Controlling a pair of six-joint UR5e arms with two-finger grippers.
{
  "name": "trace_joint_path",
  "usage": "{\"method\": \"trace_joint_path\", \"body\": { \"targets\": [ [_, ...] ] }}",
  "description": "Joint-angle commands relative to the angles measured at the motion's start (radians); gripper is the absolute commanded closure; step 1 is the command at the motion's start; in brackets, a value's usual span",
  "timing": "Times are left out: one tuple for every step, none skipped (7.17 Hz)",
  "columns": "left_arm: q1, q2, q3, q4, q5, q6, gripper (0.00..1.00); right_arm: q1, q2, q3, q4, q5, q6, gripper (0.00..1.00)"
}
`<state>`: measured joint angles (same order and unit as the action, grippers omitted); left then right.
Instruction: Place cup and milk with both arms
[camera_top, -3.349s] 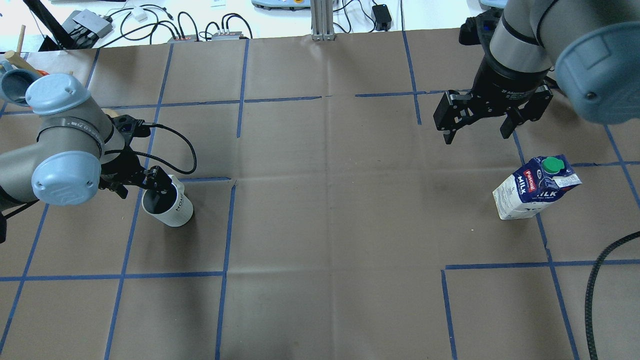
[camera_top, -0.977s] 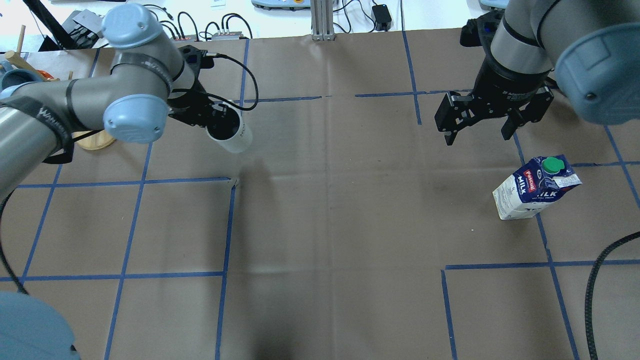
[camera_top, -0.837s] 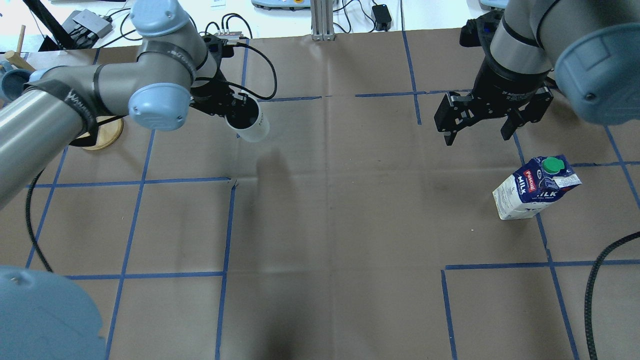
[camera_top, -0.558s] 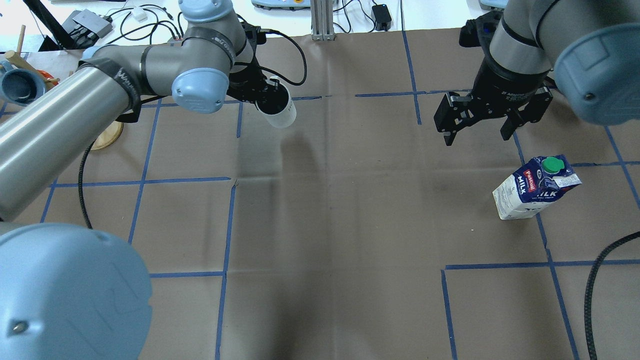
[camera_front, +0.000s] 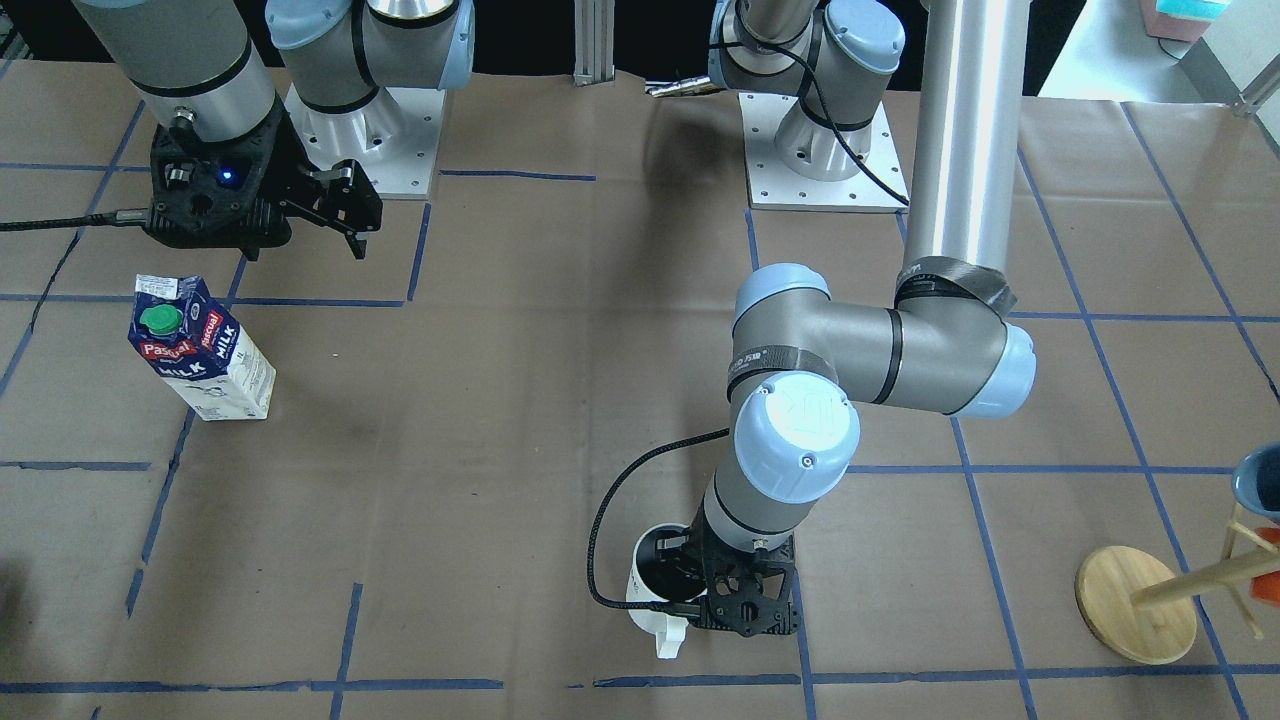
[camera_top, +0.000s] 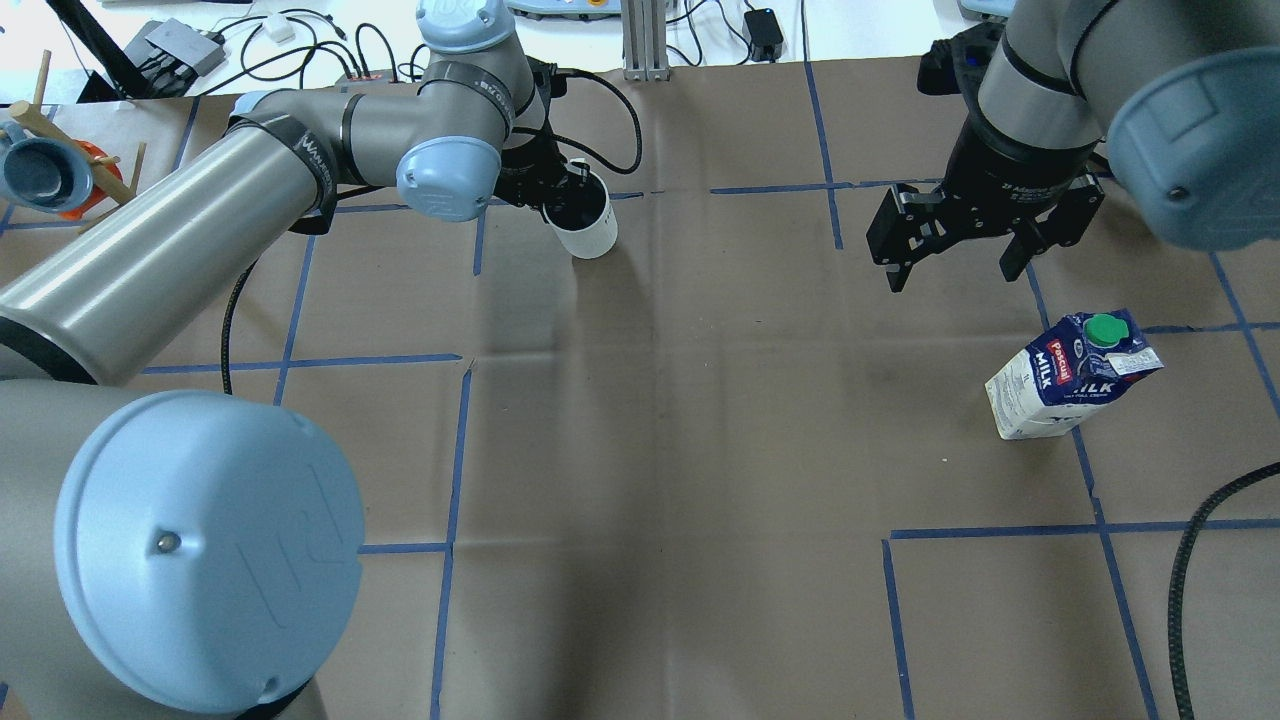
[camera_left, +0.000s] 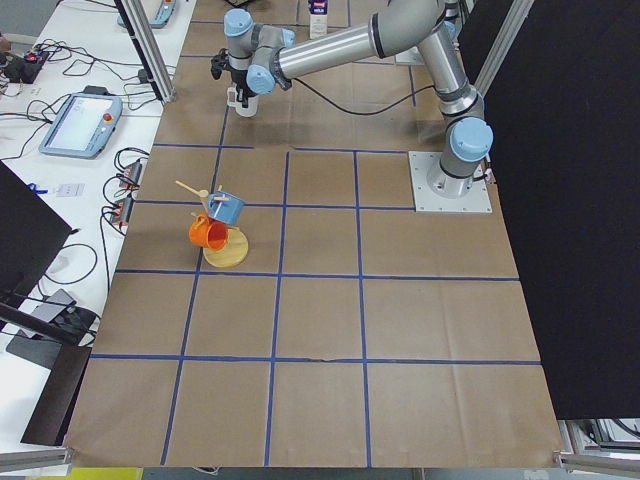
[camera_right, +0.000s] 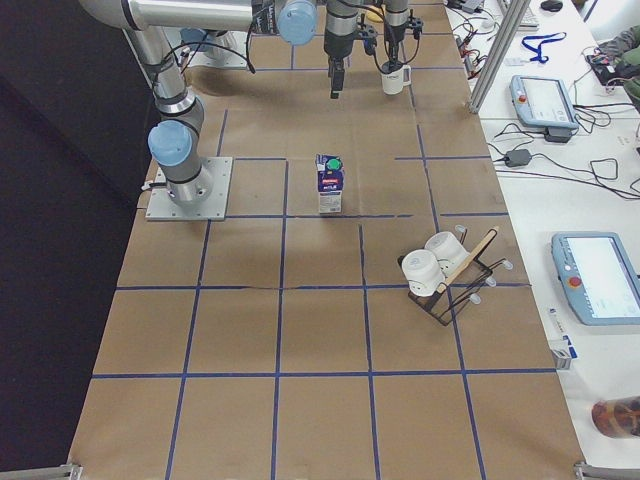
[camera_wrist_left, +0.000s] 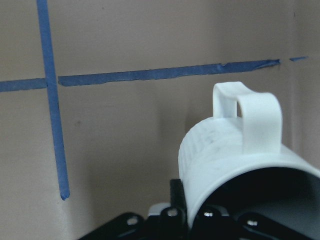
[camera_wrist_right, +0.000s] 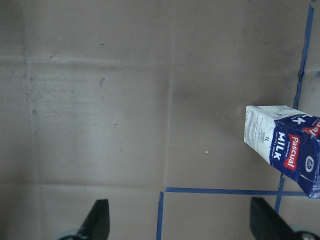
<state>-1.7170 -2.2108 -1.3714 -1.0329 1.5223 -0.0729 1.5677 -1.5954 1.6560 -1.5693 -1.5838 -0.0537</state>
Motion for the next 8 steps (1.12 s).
{"method": "trace_joint_path", "body": {
  "targets": [
    [-0.013,-0.019,0.003,0.0,-0.005,0.001,0.96,0.002,0.0,-0.001,0.0,0.001,0.0,0.0],
    [-0.021,-0.027,0.005,0.0,-0.005,0.001,0.96,0.002,0.0,-0.001,0.0,0.001,0.0,0.0],
    [-0.033,-0.027,0.006,0.0,-0.005,0.001,0.96,0.002,0.0,-0.001,0.0,0.001,0.0,0.0],
    [-0.035,-0.027,0.006,0.0,-0.005,0.001,0.96,-0.001,0.002,-0.001,-0.002,0.001,0.0,0.0],
    [-0.036,-0.024,0.006,0.0,-0.005,-0.001,0.88,-0.003,0.002,-0.001,-0.002,0.001,0.0,0.0],
    [-0.035,-0.027,0.006,0.004,-0.002,0.001,0.39,-0.006,0.002,-0.001,-0.002,-0.002,-0.005,0.0],
    [-0.036,-0.026,0.006,0.004,0.004,0.001,0.25,-0.008,0.005,-0.001,-0.005,-0.002,-0.003,0.0],
    [-0.036,-0.024,0.006,0.005,-0.002,-0.002,0.09,-0.006,0.003,-0.001,-0.015,-0.002,-0.003,0.0]
  ]
}}
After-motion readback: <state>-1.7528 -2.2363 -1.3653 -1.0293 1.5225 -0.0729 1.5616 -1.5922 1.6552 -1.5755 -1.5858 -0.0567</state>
